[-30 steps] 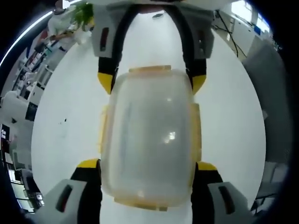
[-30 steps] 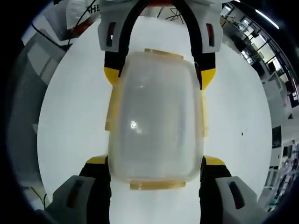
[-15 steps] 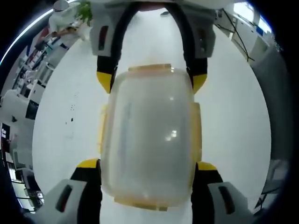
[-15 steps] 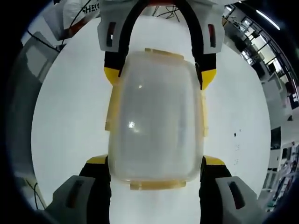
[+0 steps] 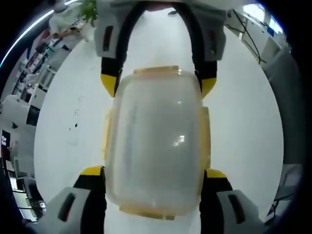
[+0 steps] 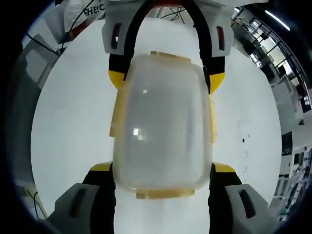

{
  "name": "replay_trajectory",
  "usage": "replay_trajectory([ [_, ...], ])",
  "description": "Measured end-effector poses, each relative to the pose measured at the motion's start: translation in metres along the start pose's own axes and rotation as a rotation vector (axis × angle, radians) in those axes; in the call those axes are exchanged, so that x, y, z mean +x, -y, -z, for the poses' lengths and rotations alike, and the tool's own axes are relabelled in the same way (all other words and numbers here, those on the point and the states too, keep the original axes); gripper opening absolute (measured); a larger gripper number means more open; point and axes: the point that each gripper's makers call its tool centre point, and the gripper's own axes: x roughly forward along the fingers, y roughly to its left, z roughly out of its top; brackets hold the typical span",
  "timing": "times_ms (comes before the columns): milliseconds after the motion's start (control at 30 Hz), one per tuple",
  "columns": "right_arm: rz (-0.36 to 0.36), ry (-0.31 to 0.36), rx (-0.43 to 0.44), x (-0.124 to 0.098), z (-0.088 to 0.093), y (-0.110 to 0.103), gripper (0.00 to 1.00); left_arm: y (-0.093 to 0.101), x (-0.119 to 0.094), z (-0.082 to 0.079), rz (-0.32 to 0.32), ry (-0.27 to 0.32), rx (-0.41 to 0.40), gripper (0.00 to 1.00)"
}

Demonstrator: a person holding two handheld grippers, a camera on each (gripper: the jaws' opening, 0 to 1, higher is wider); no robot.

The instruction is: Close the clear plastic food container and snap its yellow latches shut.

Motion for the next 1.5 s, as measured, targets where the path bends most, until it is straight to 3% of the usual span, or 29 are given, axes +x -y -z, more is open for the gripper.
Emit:
replay_trajectory([
  [433,0.006,0.017,-0.003,-0.001,0.000,0.000,0.77,0.001,-0.002,-0.001,-0.007,0.033,0.005,0.77],
  [667,0.030,0.118,0.032,-0.003,-0.004,0.001,0.78,0.000,-0.004,-0.002,-0.021,0.100,-0.001,0.79],
  [733,0.050,0.158,0.084,-0.003,-0.005,0.003,0.79,-0.001,-0.007,-0.002,-0.043,0.130,-0.020,0.79],
  [767,0.066,0.241,0.093,-0.005,-0.014,0.004,0.81,-0.002,-0.009,-0.004,-0.054,0.155,-0.037,0.80],
  [800,0.070,0.281,0.104,-0.006,-0.016,0.004,0.83,-0.006,-0.012,-0.009,-0.084,0.212,-0.076,0.81],
  [867,0.093,0.285,0.148,-0.007,-0.008,0.006,0.84,-0.008,-0.017,-0.012,-0.113,0.285,-0.136,0.83],
  [1133,0.177,0.459,0.338,-0.016,-0.010,0.011,0.91,-0.004,-0.023,0.001,-0.211,0.433,-0.342,0.86],
  [1200,0.188,0.509,0.388,-0.018,-0.011,0.010,0.93,-0.001,-0.022,0.002,-0.211,0.468,-0.383,0.88],
  [1333,0.198,0.544,0.446,-0.017,-0.006,0.003,0.94,0.002,-0.021,0.009,-0.220,0.510,-0.469,0.91],
  [1400,0.186,0.611,0.570,-0.021,-0.008,0.000,0.97,0.001,-0.024,0.011,-0.234,0.555,-0.523,0.94],
  [1500,0.229,0.674,0.610,-0.031,-0.011,0.000,0.99,0.001,-0.027,0.017,-0.241,0.598,-0.612,0.95],
])
